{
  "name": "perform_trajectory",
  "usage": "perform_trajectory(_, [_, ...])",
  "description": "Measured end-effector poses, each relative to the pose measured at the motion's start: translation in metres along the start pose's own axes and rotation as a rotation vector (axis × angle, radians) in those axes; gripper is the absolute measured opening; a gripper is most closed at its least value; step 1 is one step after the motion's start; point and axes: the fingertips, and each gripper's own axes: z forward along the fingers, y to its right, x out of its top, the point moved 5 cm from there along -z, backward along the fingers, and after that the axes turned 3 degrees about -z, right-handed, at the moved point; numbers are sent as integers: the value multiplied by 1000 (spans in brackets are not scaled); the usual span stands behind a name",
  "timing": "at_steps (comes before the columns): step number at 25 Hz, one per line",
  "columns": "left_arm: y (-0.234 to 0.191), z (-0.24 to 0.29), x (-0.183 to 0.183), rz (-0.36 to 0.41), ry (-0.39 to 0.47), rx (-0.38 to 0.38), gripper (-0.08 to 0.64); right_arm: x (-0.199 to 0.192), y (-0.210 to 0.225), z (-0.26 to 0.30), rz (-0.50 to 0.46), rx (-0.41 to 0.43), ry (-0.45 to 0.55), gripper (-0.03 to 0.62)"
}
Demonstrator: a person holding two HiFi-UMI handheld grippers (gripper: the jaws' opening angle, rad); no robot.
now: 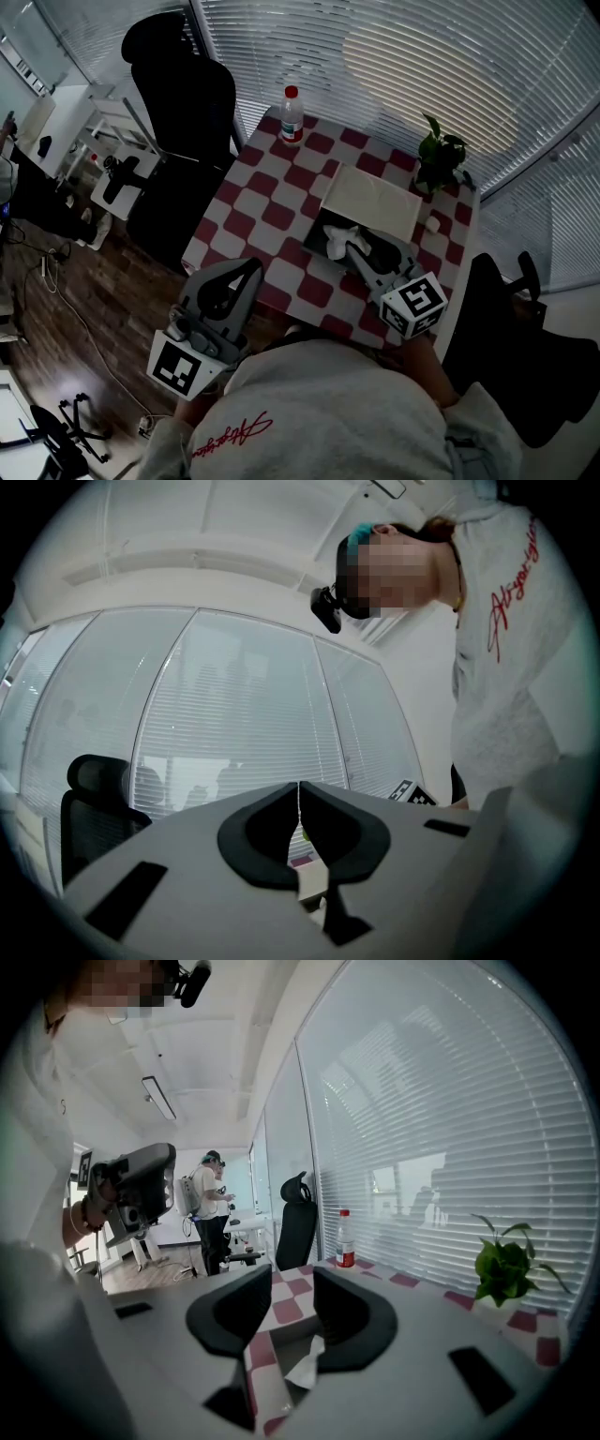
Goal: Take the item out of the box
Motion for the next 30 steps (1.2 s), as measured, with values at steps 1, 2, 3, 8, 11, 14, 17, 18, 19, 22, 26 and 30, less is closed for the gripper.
perform_trajectory(1, [0, 0, 0, 0, -1, 1, 17, -1, 1, 1, -1, -1, -5, 132])
perform_trajectory(2, [0, 0, -1, -1, -1, 2, 18, -3, 1, 2, -3, -2, -10, 132])
perform_trajectory(3, [-1, 0, -1, -2, -1, 3, 17, -4, 2, 3, -5, -3, -17, 132])
perform_trajectory(8, [-2, -2, -2, -9, -3, 10, 17, -12, 2, 11, -42, 1, -59, 132])
perform_trajectory(11, [-2, -2, -2, -10, -2, 12, 17, -16, 4, 14, -45, 1, -71, 132])
perform_trajectory(14, [-3, -3, -3, -10, -4, 14, 18, -19, 5, 17, -45, 1, -78, 132])
perform_trajectory(17, [-3, -4, -2, -11, -2, 16, 18, -25, 7, 20, -47, 1, -96, 132])
perform_trajectory(18, [-3, -4, -2, -11, -1, 16, 17, -28, 8, 22, -47, 1, -105, 132])
perform_trajectory(19, [-3, -4, -2, -10, -1, 17, 18, -31, 9, 23, -48, 0, -115, 132])
perform_trajectory(22, [-3, -5, -2, -9, -3, 20, 17, -40, 10, 27, -56, 4, -142, 132])
perform_trajectory(26, [-3, -7, -2, -8, -4, 24, 17, -47, 11, 31, -61, 6, -163, 132])
perform_trajectory(30, [-3, -8, -2, -8, -2, 27, 18, -54, 15, 34, -60, -3, -187, 132])
